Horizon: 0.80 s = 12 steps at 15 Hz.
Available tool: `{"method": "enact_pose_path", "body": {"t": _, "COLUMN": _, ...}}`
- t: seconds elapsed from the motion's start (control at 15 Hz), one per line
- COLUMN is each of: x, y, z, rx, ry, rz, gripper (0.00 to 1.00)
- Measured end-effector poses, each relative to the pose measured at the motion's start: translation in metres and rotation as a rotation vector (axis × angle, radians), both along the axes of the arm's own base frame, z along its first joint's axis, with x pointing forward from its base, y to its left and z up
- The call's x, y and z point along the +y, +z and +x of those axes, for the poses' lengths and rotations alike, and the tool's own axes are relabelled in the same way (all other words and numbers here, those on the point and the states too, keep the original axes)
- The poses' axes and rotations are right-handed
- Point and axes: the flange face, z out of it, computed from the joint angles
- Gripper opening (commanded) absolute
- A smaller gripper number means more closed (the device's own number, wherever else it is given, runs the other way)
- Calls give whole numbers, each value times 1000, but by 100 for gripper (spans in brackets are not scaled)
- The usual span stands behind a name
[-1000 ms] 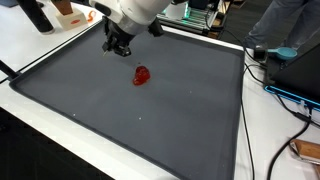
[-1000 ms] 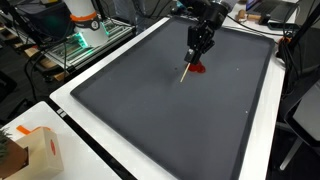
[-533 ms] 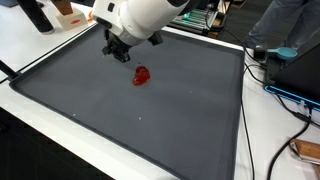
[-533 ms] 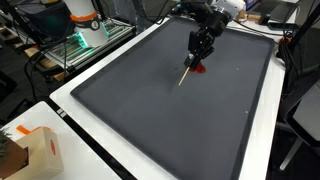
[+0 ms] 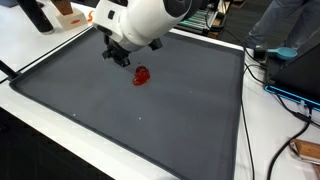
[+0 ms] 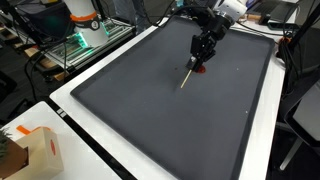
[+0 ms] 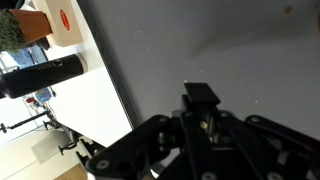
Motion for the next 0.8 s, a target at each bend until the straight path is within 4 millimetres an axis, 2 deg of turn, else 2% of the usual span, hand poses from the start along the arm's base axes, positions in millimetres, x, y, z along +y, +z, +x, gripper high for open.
{"method": "enact_pose_path", "body": {"t": 0.33, "x": 2, "y": -1, "z": 3, "rx": 15, "ry": 19, "rz": 4, "gripper": 3}}
{"method": "enact_pose_path", "body": {"t": 0.8, "x": 3, "y": 7, "z": 9, "rx": 88, "ry": 97, "rz": 49, "gripper": 3}}
